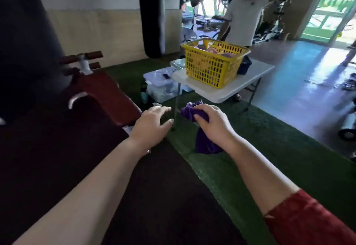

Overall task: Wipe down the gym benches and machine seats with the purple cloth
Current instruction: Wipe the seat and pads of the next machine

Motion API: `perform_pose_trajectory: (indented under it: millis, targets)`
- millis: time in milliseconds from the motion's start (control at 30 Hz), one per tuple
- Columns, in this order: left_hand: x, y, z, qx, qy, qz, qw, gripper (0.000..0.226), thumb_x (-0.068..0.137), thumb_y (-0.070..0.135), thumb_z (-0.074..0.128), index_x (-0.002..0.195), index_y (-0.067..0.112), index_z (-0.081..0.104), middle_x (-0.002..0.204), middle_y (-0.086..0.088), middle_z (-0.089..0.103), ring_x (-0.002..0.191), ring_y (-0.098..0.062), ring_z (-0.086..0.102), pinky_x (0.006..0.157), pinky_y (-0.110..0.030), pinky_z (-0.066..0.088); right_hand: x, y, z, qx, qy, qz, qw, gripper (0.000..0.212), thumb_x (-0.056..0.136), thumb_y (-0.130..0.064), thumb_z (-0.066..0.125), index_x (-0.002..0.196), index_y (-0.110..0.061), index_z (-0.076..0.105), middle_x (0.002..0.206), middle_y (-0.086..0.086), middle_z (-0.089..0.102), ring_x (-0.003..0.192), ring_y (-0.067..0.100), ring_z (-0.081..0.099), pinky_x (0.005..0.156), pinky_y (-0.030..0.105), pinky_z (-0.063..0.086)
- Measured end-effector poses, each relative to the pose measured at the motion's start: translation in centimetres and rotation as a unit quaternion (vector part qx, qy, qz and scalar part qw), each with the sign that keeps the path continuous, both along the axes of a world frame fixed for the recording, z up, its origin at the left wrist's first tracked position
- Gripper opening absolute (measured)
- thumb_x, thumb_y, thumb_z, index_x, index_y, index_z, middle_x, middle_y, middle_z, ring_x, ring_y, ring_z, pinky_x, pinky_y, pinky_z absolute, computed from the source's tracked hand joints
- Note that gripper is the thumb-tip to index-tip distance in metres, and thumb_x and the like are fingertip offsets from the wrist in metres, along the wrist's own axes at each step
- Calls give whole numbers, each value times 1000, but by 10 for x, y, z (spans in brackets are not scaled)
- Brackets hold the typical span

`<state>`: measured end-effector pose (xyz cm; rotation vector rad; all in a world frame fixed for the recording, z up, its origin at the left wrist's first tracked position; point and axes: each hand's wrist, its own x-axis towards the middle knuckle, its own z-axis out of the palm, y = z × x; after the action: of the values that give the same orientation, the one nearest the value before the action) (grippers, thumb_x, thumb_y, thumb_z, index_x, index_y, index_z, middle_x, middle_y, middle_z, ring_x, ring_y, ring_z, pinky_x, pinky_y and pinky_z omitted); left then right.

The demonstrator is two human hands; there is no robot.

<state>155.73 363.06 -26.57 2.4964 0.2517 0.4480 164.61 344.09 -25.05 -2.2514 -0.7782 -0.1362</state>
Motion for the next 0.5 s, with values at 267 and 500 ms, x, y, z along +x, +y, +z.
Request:
perform_pose_trajectory:
  millis: [267,500]
  targets:
    - [-145,64,-26,1,36,278,960,46,90,42,56,133,25,52,135,7,53,127,-12,46,107,-36,39,-56,131,-26,4,10,261,965,30,86,-18,64,115,-23,64,115,3,58,105,14,54,83,6,27]
    - [-282,99,-35,-19,40,447,893,44,90,39,58,132,27,55,135,8,53,127,-8,45,104,-21,32,-160,222,-38,-19,18,426,904,29,87,-19,62,116,-23,62,118,4,59,112,16,52,84,6,24]
